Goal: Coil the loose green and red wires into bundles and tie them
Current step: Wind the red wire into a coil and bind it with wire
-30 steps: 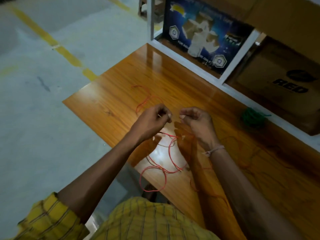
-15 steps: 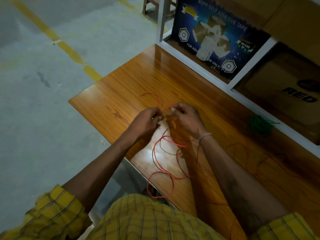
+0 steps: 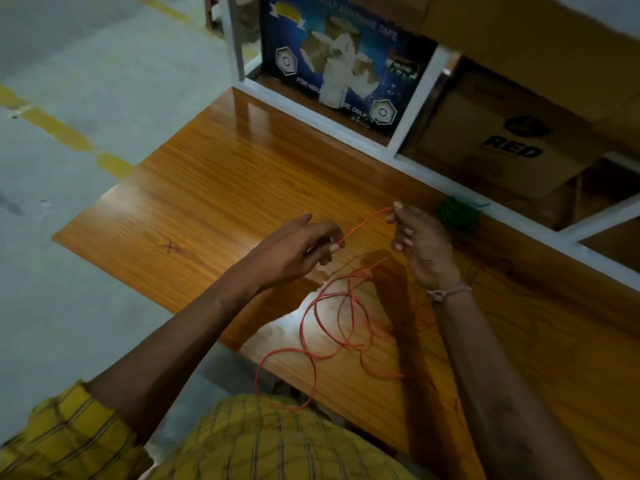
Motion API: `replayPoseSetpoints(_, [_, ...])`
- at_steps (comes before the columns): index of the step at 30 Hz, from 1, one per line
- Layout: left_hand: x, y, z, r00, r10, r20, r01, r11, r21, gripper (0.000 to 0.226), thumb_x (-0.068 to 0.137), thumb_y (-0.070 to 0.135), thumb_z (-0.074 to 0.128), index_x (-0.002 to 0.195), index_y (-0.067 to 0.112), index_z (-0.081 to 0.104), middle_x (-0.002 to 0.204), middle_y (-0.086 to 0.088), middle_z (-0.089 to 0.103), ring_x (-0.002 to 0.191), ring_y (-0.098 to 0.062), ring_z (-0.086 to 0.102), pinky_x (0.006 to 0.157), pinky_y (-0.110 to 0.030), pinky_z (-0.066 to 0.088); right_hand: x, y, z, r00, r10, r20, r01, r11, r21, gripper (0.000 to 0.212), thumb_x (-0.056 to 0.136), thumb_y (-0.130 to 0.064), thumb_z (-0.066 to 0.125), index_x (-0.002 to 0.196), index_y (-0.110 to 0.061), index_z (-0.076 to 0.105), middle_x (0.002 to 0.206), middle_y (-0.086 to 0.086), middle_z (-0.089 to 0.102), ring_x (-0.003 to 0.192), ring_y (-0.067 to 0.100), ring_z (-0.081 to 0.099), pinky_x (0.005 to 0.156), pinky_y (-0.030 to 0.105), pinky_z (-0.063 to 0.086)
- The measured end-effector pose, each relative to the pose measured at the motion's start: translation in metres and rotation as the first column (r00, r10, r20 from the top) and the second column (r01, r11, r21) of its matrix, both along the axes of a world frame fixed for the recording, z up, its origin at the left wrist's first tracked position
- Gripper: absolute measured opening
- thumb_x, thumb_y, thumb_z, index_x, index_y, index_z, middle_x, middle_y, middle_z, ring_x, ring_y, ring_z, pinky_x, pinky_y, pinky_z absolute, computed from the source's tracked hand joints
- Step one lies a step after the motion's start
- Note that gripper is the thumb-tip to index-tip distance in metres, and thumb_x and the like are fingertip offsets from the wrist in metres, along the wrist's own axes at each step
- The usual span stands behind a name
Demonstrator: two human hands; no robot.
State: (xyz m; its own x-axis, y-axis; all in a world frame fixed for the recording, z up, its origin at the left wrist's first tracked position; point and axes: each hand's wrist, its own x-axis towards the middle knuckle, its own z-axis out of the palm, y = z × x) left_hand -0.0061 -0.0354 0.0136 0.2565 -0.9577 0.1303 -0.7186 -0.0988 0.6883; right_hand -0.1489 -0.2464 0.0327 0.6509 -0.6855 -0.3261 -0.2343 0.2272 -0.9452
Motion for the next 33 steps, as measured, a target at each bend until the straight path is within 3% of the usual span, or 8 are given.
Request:
replayPoseSetpoints(2, [-0.008,-0.005,0.011,0.996,0.004,-0.084,-0.008,0.999,-0.05,0.019,0.113,0.03,0.051,0.119,0.019,0.065,0.083,0.006,0.071,0.076,-0.011,0.069,0.072,-0.043,0.056,-0.005,-0.002,-0.003,0.987,0.007,-0.163,-0.043,0.975,-0.219,0.028,0.105,-0.03,0.061,0.087,-0.012,0.073,0.068,0.001,0.055,0.059,0.012,0.05,0.061,0.031,0.041])
replayPoseSetpoints(4, [-0.013,-0.009,0.016,0.991,0.004,-0.137,-0.015,0.997,-0.076,0.022,0.113,0.032,0.051,0.121,0.018,0.067,0.084,0.001,0.068,0.075,-0.013,0.07,0.066,-0.043,0.056,-0.011,-0.001,-0.005,0.935,0.038,-0.352,-0.207,0.865,-0.457,0.018,0.104,-0.027,0.062,0.104,-0.017,0.076,0.102,0.007,0.068,0.092,0.021,0.066,0.078,0.034,0.049])
replayPoseSetpoints(7, [-0.018,-0.016,0.015,0.972,0.02,-0.234,-0.033,0.998,-0.053,0.022,0.112,0.029,0.055,0.117,0.014,0.07,0.082,-0.002,0.067,0.073,-0.016,0.07,0.065,-0.034,0.058,-0.022,0.005,0.006,0.894,0.124,-0.431,-0.402,0.647,-0.648,0.035,0.097,-0.011,0.064,0.128,-0.025,0.07,0.136,0.0,0.059,0.13,0.017,0.053,0.102,0.033,0.045])
replayPoseSetpoints(13, [-0.023,-0.033,0.018,0.784,0.119,-0.609,-0.143,0.99,0.009,0.022,0.108,0.022,0.063,0.104,0.001,0.066,0.076,-0.004,0.067,0.064,-0.019,0.069,0.064,-0.034,0.062,-0.036,0.021,0.025,0.908,0.29,-0.302,-0.419,0.641,-0.643,0.01,0.102,-0.024,0.065,0.097,-0.022,0.074,0.091,-0.007,0.069,0.089,0.009,0.065,0.075,0.034,0.054])
replayPoseSetpoints(18, [-0.025,-0.028,0.019,0.72,0.1,-0.686,0.012,0.988,0.156,0.025,0.108,0.019,0.063,0.113,-0.005,0.061,0.081,-0.008,0.072,0.061,-0.014,0.065,0.054,-0.025,0.051,-0.048,0.011,0.028,0.986,0.065,-0.153,-0.149,0.759,-0.634,0.032,0.109,-0.034,0.055,0.088,-0.014,0.068,0.066,-0.01,0.05,0.057,0.002,0.045,0.056,0.025,0.037])
replayPoseSetpoints(24, [-0.029,0.0,0.012,0.698,-0.03,-0.716,0.132,0.987,0.088,0.025,0.111,0.014,0.055,0.112,-0.01,0.062,0.073,-0.008,0.061,0.065,-0.02,0.059,0.066,-0.029,0.051,-0.046,-0.015,0.029,0.977,-0.168,-0.13,0.06,0.807,-0.588,0.033,0.11,-0.033,0.052,0.092,-0.009,0.066,0.077,0.002,0.056,0.068,0.014,0.049,0.061,0.029,0.037])
replayPoseSetpoints(28, [-0.032,0.008,0.026,0.418,-0.151,-0.896,0.129,0.986,-0.106,0.024,0.114,0.011,0.041,0.117,-0.002,0.06,0.071,-0.007,0.049,0.063,-0.02,0.054,0.077,-0.033,0.051,-0.04,-0.02,0.012,0.968,-0.125,-0.217,-0.017,0.833,-0.553,0.035,0.109,-0.034,0.054,0.093,-0.008,0.069,0.082,0.003,0.063,0.073,0.014,0.055,0.064,0.028,0.04])
replayPoseSetpoints(33, [-0.035,-0.013,0.047,0.059,-0.295,-0.954,-0.127,0.945,-0.3,0.038,0.114,0.008,0.029,0.146,0.005,0.048,0.097,-0.008,0.077,0.092,-0.023,0.077,0.108,-0.049,0.054,-0.03,0.01,-0.011,0.935,0.109,-0.337,-0.286,0.791,-0.54,0.025,0.105,-0.029,0.061,0.089,-0.015,0.073,0.084,0.0,0.069,0.077,0.009,0.06,0.068,0.032,0.042])
